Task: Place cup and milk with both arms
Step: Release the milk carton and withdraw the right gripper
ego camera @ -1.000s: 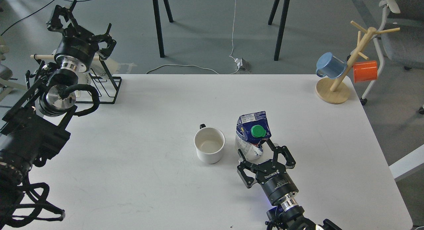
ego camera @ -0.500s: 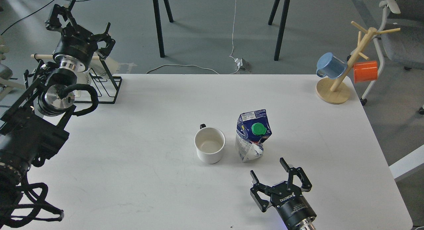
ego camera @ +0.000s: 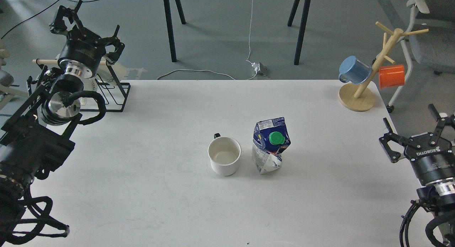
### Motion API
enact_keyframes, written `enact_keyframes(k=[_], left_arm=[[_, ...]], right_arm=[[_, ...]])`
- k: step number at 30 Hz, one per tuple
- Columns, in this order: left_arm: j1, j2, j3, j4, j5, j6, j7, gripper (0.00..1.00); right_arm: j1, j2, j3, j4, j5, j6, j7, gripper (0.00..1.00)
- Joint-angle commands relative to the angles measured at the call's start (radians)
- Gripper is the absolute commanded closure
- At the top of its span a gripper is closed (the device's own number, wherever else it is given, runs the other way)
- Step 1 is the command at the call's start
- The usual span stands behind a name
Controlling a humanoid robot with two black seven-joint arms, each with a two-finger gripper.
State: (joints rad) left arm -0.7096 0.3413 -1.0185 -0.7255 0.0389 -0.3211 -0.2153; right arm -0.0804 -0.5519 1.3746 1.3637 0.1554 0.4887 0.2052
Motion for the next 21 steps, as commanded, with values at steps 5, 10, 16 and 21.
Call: enact_keyframes(k=[5, 10, 16, 21], left_arm=[[0.018, -0.028, -0.005, -0.005, -0.004, -0.013, -0.010, 0.00], [0.019, -0.030, -0.006, -0.002, -0.005, -0.013, -0.010, 0.00], [0.021, -0.034, -0.006, -0.002, -0.005, -0.013, -0.013, 0.00], [0.019, -0.027, -0.005, 0.000, -0.005, -0.015, -0.036, 0.00]], right_arm=[[0.396, 0.001, -0.041, -0.253, 0.000, 0.000, 0.000, 0.01], [0.577, 0.049, -0.127, -0.437, -0.002, 0.000, -0.021, 0.01], [0.697, 0.121, -0.184, -0.557, 0.009, 0.000, -0.018, 0.01], [0.691, 0.132, -0.190, -0.546, 0.010, 0.000, -0.015, 0.01]])
